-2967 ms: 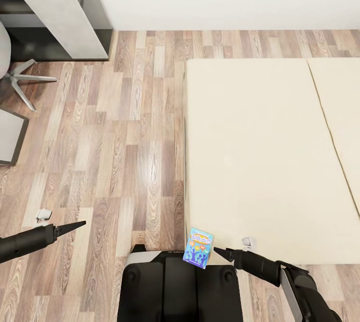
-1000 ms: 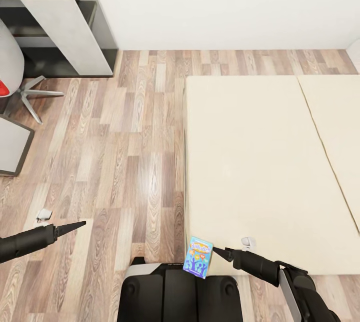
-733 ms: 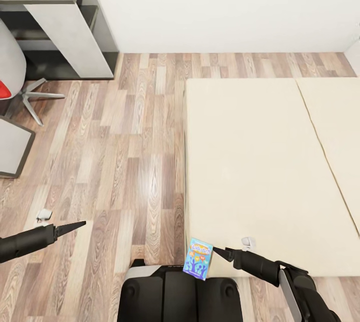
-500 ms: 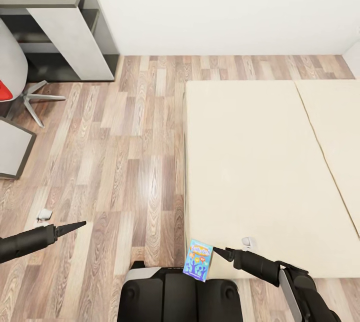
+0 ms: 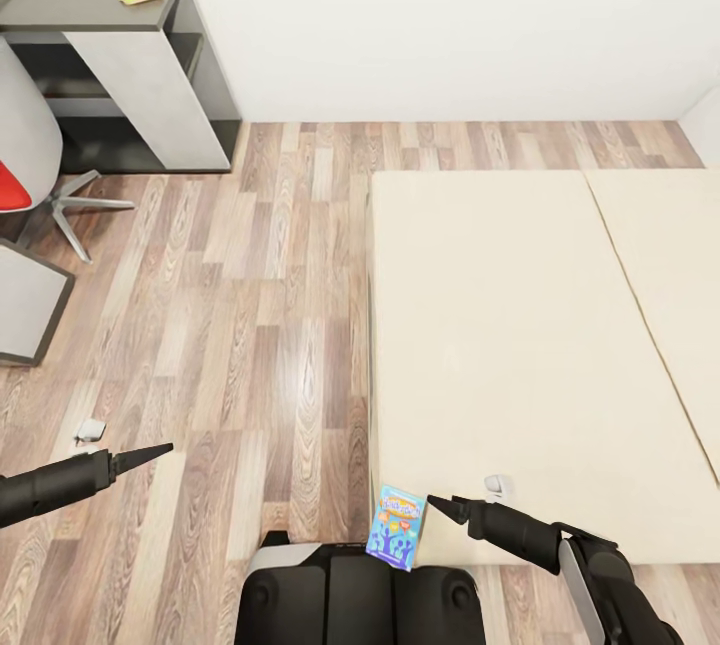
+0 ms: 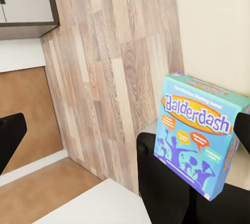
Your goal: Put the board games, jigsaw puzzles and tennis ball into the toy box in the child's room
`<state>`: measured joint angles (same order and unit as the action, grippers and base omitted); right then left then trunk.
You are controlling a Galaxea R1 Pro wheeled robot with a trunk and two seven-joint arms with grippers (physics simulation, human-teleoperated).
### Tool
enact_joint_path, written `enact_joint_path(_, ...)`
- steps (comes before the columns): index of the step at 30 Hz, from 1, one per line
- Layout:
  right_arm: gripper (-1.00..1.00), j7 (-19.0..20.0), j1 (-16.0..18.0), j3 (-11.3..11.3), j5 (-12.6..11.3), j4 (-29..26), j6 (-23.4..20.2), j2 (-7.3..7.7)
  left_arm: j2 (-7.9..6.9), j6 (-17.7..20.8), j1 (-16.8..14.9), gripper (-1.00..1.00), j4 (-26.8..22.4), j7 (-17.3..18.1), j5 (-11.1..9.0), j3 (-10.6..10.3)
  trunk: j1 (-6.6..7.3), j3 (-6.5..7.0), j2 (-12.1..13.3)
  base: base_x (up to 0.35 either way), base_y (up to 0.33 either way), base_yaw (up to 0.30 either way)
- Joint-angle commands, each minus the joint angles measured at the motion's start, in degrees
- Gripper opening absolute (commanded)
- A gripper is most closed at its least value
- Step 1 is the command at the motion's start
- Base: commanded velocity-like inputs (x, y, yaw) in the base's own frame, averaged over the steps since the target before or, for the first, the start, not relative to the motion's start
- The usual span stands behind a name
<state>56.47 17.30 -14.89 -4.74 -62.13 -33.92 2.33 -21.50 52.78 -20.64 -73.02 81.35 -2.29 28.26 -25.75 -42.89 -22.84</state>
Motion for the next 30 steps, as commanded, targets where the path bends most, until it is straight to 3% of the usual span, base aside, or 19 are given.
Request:
enact_joint_path(1,1.00,0.04,0.02,-0.04,-0.36,-0.01,-0.50,0.01,0.00,0.59,-0.02,1.00,0.01,0.13,0.04,0.00,-0.04,0.04,-0.08,0.000,0.000,0.000)
enact_joint_path(10,1.00,0.09,0.00,-0.35,-0.36,-0.02,-0.61,0.04,-0.06,0.48,0.15,1.00,0.58,-0.28,0.39,-0.10,-0.04,0.89,-0.08,0.000,0.000,0.000)
enact_joint_path(20,1.00,0.93,-0.06,-1.14,-0.32,-0.01,-0.69,0.04,-0.04,-3.32,0.47,1.00,0.68,-0.28,0.30,-0.05,-0.04,1.84,-0.08,0.000,0.000,0.000)
enact_joint_path(30,1.00,1.15,-0.07,-1.26,-0.29,-0.01,-0.71,0.04,0.11,-4.25,0.50,1.00,0.69,-0.18,0.33,-0.23,-0.04,2.79,-0.08,0.000,0.000,0.000)
